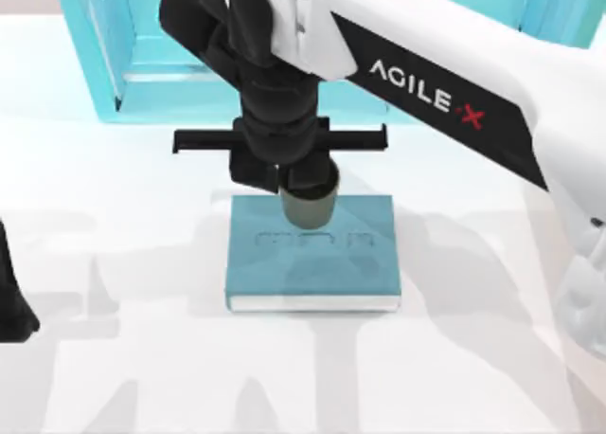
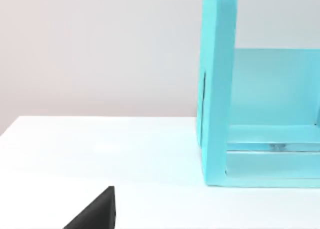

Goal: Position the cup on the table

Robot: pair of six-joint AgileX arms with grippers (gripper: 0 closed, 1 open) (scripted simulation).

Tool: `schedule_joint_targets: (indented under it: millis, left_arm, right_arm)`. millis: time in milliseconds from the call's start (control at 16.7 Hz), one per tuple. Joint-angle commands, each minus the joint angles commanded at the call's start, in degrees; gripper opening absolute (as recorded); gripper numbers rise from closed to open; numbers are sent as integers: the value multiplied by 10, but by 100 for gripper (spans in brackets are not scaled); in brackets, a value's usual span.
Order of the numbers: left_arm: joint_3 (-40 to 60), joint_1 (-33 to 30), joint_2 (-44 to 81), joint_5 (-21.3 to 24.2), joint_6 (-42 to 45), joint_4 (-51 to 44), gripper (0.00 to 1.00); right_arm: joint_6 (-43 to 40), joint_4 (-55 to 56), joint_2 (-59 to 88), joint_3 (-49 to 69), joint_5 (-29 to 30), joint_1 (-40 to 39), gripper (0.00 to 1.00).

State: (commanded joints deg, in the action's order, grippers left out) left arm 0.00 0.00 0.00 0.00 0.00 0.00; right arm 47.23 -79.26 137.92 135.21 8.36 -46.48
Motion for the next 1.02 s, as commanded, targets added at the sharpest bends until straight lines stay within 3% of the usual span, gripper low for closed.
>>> schedule_joint_targets:
  millis: [420, 780, 1020]
  left_arm:
    - [0, 0, 0, 0, 0, 0, 100]
    - [0, 0, 0, 0, 0, 0, 100]
    - [0, 0, 0, 0, 0, 0, 100]
  right_arm:
    - [-17, 1, -21, -21, -8, 14, 0]
    - [-104, 16, -137, -193, -52, 104, 0]
    - [-138, 19, -180, -245, -71, 141, 0]
